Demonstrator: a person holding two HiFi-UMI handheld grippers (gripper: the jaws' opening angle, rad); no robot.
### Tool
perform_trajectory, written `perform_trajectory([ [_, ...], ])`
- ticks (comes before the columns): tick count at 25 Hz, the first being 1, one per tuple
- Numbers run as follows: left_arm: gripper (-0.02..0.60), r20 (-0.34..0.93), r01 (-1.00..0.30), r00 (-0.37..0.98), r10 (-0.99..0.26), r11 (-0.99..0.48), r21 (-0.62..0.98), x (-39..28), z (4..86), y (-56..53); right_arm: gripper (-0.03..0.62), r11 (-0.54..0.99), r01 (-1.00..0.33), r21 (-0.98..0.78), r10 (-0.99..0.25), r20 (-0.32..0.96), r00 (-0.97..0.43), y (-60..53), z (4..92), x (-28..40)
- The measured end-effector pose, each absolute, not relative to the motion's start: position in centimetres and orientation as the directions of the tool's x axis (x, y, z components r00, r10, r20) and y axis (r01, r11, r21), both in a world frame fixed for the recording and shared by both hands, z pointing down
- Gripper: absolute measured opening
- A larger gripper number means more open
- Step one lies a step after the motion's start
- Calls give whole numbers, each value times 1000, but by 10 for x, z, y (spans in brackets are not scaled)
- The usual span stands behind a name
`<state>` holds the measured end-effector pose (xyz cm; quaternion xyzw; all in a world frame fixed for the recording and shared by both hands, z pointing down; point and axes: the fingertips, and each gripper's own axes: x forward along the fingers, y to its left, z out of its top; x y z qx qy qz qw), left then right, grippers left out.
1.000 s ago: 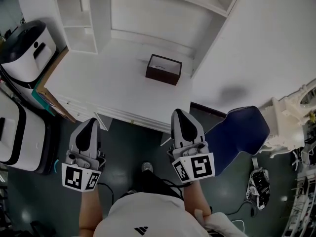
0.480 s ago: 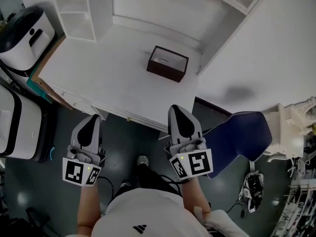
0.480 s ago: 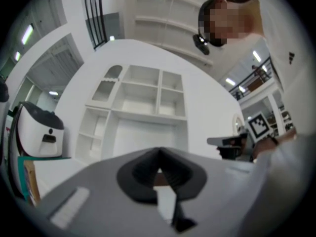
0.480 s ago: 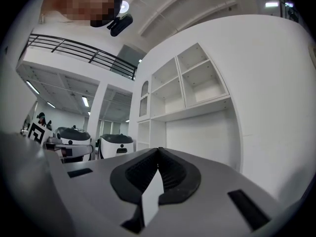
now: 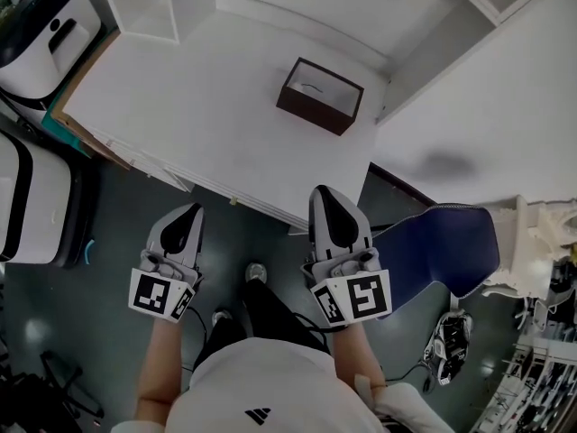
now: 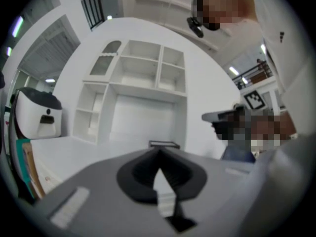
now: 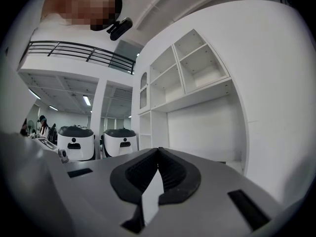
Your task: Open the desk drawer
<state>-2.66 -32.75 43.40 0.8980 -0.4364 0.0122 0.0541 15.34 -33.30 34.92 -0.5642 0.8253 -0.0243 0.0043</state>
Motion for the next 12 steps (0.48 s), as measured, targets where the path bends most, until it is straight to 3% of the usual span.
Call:
perform_trajectory([
  [12,10,269,-754,654,-707,-638,154,5,547,-338,0,378,-923,-74,-921,75,-383,-337,376,159],
])
